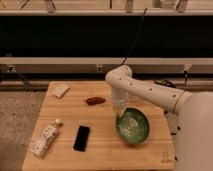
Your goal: Drag the ceramic bowl in a circle
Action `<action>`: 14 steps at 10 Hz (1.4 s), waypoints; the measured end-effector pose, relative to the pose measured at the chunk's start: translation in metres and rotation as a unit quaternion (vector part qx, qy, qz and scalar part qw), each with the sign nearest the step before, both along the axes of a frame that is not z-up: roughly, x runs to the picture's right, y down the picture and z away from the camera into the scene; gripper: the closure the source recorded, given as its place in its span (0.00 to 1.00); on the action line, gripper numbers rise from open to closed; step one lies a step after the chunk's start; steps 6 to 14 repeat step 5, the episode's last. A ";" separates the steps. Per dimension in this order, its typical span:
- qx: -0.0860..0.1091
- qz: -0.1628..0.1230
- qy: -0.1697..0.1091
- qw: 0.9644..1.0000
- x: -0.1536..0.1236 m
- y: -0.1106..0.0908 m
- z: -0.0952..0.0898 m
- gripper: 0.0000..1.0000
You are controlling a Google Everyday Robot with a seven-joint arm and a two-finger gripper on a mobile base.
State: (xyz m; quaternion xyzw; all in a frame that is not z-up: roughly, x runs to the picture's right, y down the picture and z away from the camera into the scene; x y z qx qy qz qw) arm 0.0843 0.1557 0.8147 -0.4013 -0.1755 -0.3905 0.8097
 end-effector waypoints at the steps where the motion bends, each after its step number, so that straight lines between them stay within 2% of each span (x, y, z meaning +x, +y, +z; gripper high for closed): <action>1: -0.002 -0.002 0.000 1.000 0.001 0.003 -0.001 0.99; 3: -0.006 -0.005 -0.001 1.000 -0.005 0.010 -0.008 0.99; 14: -0.005 0.001 0.005 1.000 0.001 0.007 -0.006 0.99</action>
